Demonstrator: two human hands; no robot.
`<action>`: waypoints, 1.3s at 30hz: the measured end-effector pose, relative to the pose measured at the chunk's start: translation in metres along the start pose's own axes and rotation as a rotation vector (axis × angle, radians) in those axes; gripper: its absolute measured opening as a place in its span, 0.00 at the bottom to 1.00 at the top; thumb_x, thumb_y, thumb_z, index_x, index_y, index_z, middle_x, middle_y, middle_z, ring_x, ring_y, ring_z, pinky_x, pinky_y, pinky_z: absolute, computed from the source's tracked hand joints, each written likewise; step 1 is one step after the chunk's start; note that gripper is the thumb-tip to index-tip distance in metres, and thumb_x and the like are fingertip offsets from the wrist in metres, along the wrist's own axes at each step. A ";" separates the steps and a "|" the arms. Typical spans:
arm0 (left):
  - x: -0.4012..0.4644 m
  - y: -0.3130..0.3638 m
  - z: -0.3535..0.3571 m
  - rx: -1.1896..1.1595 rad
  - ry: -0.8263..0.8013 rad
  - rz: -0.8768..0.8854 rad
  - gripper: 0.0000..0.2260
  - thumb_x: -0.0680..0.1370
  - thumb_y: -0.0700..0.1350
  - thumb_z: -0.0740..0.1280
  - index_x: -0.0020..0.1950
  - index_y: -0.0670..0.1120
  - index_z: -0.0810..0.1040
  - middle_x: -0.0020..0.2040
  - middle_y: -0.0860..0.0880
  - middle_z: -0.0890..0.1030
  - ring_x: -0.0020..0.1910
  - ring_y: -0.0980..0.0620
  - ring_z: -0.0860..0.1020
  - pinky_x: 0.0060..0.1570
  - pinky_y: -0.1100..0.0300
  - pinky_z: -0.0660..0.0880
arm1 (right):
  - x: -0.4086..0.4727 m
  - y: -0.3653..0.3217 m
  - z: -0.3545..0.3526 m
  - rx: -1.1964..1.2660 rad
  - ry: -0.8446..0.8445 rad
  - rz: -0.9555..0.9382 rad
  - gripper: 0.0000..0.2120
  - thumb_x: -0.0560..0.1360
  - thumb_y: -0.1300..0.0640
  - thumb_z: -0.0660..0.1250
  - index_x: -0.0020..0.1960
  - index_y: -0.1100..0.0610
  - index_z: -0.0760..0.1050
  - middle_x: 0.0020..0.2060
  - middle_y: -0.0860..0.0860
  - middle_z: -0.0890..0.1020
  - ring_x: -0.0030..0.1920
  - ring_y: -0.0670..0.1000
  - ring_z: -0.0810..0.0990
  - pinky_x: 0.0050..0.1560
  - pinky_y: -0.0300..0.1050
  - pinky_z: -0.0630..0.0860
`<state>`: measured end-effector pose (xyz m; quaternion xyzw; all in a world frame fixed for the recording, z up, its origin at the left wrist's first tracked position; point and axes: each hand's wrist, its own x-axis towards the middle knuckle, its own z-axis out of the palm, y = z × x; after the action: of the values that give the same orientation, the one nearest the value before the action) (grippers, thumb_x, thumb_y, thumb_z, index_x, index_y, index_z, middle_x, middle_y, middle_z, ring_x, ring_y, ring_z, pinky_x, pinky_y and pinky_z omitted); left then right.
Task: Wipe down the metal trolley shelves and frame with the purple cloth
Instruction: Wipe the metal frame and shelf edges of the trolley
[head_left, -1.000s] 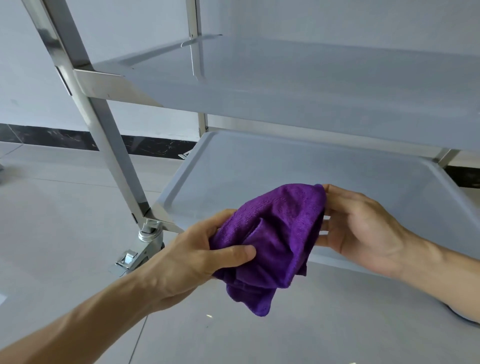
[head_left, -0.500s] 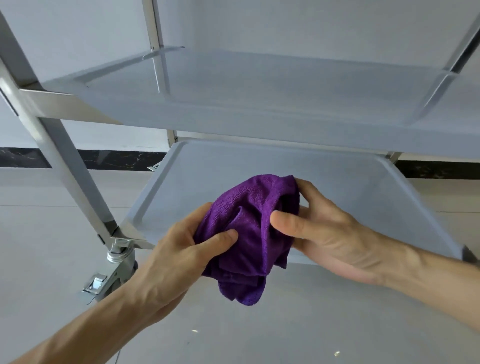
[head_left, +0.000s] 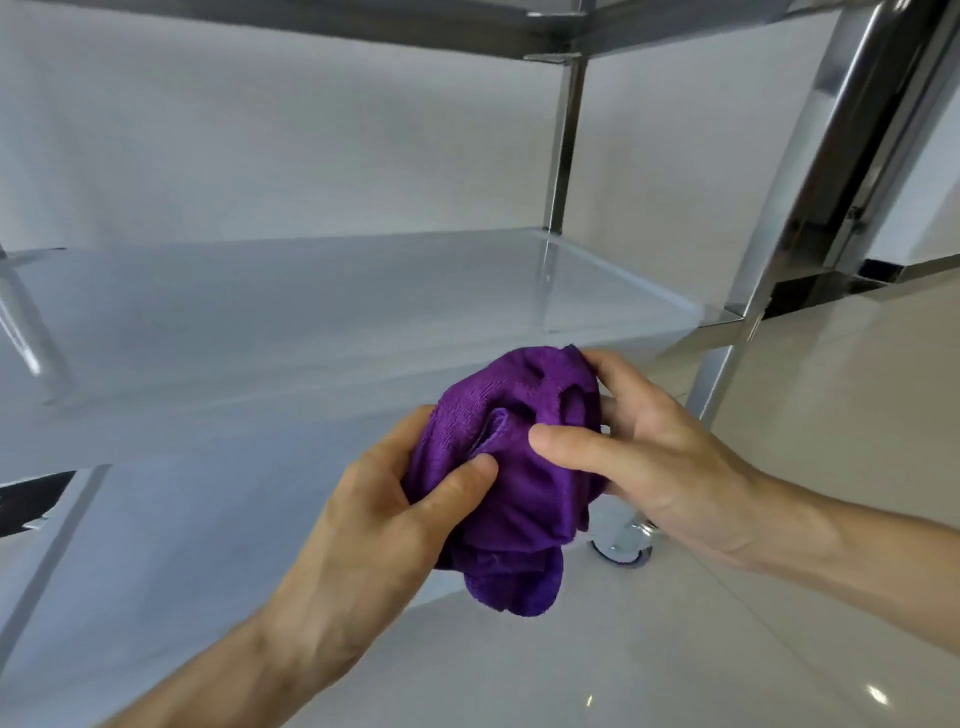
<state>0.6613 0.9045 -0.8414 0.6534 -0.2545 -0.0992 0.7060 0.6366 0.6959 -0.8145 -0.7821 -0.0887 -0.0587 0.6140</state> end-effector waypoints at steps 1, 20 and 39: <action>0.006 0.006 0.007 0.007 -0.008 0.017 0.11 0.75 0.48 0.69 0.57 0.55 0.81 0.52 0.46 0.86 0.50 0.45 0.85 0.44 0.52 0.83 | -0.001 -0.005 -0.008 0.016 0.041 -0.023 0.25 0.65 0.45 0.76 0.60 0.40 0.73 0.53 0.49 0.85 0.55 0.53 0.84 0.60 0.60 0.77; 0.180 0.112 0.215 0.395 0.046 0.149 0.18 0.79 0.62 0.63 0.59 0.51 0.78 0.52 0.53 0.84 0.46 0.55 0.84 0.43 0.57 0.82 | 0.006 -0.045 -0.238 0.099 0.443 -0.444 0.11 0.76 0.52 0.72 0.57 0.46 0.76 0.49 0.43 0.84 0.50 0.45 0.84 0.48 0.42 0.82; 0.231 0.093 0.285 0.471 0.482 0.374 0.06 0.82 0.49 0.62 0.53 0.52 0.66 0.41 0.51 0.76 0.37 0.51 0.79 0.42 0.55 0.80 | -0.021 0.073 -0.308 0.340 0.464 -0.153 0.07 0.70 0.57 0.74 0.45 0.47 0.80 0.40 0.45 0.84 0.41 0.48 0.84 0.40 0.44 0.81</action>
<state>0.7009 0.5583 -0.6933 0.7445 -0.2118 0.2492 0.5821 0.6365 0.3784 -0.8149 -0.6249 -0.0133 -0.2663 0.7338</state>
